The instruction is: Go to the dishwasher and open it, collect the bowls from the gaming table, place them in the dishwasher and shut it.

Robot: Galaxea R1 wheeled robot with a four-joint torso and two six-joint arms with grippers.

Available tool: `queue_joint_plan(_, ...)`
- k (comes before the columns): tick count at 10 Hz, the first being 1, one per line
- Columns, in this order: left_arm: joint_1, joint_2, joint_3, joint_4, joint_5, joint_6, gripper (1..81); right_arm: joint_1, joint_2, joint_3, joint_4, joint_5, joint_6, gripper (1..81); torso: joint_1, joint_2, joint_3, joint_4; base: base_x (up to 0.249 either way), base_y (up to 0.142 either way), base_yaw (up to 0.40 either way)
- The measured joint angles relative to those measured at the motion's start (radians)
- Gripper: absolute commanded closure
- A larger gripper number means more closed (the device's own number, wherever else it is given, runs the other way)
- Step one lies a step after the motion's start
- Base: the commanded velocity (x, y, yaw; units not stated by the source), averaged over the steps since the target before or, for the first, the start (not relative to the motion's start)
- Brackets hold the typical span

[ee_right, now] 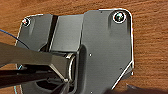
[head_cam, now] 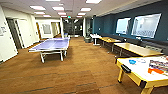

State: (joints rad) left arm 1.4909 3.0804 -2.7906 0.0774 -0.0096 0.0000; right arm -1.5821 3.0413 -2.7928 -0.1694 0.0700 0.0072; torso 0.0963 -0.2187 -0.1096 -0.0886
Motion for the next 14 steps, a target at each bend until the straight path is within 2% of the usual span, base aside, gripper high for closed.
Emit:
queue_joint_plan(8, 0.006, 0.000, 0.000, 0.000, 0.004, 0.000, 1.0, -0.010, 0.000, 0.000, 0.000, -0.004, 0.000, 1.0, -0.001, 0.000, 0.000, 0.000, 0.000, 0.000, -0.012)
queue_joint_plan(14, 0.018, 0.001, 0.002, 0.001, 0.007, 0.000, 1.0, -0.003, 0.000, 0.000, 0.000, -0.003, 0.000, 1.0, -0.002, 0.000, 0.000, 0.000, 0.000, 0.000, -0.326)
